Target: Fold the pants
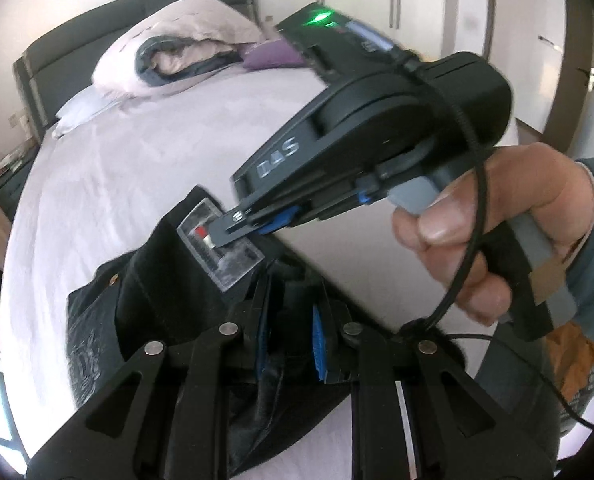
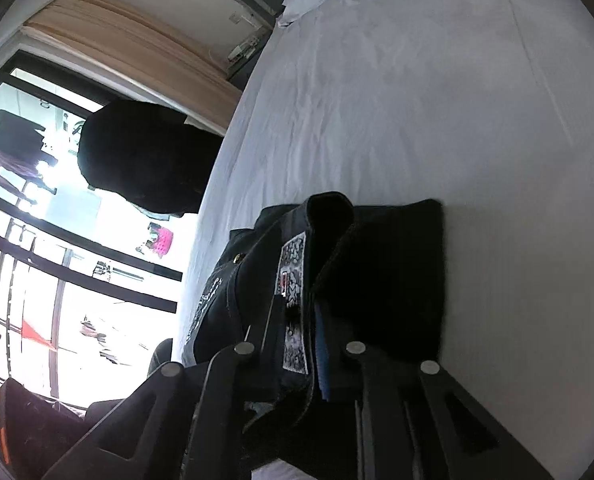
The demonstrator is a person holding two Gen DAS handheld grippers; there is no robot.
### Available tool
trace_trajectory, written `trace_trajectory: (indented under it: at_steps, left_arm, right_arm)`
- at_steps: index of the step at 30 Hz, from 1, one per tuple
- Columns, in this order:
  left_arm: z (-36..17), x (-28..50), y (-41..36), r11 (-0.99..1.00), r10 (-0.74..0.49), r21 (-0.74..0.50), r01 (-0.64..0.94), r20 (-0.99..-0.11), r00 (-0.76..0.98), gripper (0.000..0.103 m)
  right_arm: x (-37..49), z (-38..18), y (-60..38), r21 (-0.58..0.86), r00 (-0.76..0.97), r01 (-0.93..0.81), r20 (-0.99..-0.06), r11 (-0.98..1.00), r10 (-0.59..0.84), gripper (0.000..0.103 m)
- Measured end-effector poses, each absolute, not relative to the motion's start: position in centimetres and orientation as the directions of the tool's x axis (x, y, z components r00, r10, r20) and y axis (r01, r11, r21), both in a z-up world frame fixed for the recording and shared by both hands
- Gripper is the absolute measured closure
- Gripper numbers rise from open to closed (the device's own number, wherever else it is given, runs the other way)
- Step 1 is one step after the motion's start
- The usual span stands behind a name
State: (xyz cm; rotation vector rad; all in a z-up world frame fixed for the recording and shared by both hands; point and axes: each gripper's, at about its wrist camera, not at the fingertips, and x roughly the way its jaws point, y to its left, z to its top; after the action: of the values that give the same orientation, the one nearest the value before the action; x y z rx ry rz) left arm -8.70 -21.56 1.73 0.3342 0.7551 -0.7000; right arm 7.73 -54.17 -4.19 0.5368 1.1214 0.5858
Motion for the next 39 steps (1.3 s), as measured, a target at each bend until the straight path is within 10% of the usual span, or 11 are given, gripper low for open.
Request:
trace_trajectory:
  at_steps: [13, 17, 25, 28, 30, 39]
  left_arm:
    - [0.3, -11.8, -23.6, 0.636, -0.582, -0.109, 0.764, -0.718, 0.382, 0.096]
    - [2.4, -11.1, -17.8, 0.698, -0.594, -0.143, 0.702, -0.664, 0.455, 0.096]
    - [0.7, -7.1, -7.2, 0.895, -0.393, -0.153, 0.418, -0.713, 0.581, 0.096]
    - [0.1, -5.6, -5.8, 0.921, -0.341, -0.134, 0.365, -0.728, 0.595, 0.096]
    - [-1.0, -5.0, -4.8, 0.937, -0.305, -0.125, 0.327, -0.749, 0.588, 0.096]
    - [-2.6, -3.2, -4.3, 0.939, -0.292, -0.117, 0.322, -0.766, 0.572, 0.096]
  right_arm:
    - [8.3, -7.5, -59.8, 0.741, 0.323, -0.049, -0.622, 0.669, 0.713, 0.098]
    - [7.9, -6.7, -59.5, 0.774, 0.324, -0.078, -0.576, 0.628, 0.751, 0.041]
    - [9.4, -8.2, -56.7, 0.772, 0.258, -0.084, -0.594, 0.63, 0.762, 0.039]
    - [9.8, -9.1, -55.5, 0.762, 0.221, -0.081, -0.615, 0.643, 0.757, 0.049]
    - [9.9, -9.3, -54.7, 0.758, 0.203, -0.092, -0.621, 0.646, 0.757, 0.078]
    - [8.9, -6.6, -54.1, 0.689, 0.3, -0.128, -0.659, 0.713, 0.69, 0.091]
